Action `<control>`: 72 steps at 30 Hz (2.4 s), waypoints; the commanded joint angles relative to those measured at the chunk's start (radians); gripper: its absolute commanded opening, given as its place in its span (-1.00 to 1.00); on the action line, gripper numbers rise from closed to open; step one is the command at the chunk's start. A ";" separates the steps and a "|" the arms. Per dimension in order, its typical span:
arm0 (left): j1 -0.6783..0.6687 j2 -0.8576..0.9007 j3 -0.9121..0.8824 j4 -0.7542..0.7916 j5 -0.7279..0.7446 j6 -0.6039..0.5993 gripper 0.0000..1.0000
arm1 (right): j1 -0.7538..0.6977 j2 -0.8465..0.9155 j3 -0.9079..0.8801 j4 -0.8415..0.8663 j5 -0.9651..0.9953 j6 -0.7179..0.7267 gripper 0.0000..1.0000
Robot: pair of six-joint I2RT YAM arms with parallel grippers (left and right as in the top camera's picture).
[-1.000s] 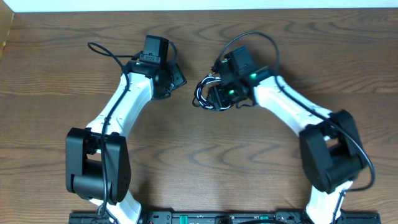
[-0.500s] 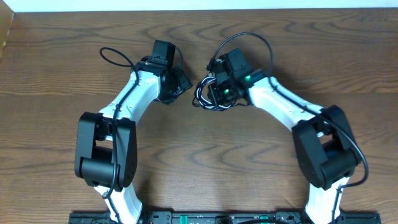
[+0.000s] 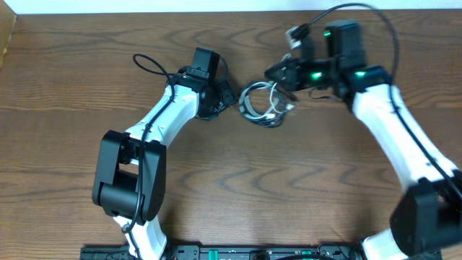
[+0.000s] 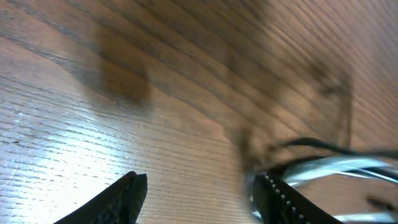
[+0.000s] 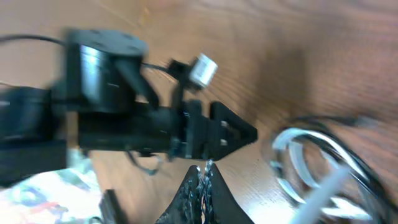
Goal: Untangle cables
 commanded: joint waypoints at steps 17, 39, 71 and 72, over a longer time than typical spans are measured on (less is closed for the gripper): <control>-0.009 0.025 -0.004 -0.004 -0.008 0.024 0.19 | -0.059 -0.064 0.003 0.018 0.104 0.205 -0.98; -0.216 0.057 -0.004 0.327 0.072 -0.170 0.18 | -0.058 -0.068 0.003 -0.016 0.121 0.200 -0.98; -0.272 0.296 -0.004 0.587 0.169 -0.320 -0.73 | -0.172 -0.079 0.003 0.516 -0.339 0.626 -0.98; -0.272 0.296 -0.004 0.587 0.169 -0.317 -0.73 | -0.186 -0.079 0.003 0.566 -0.354 0.675 -0.98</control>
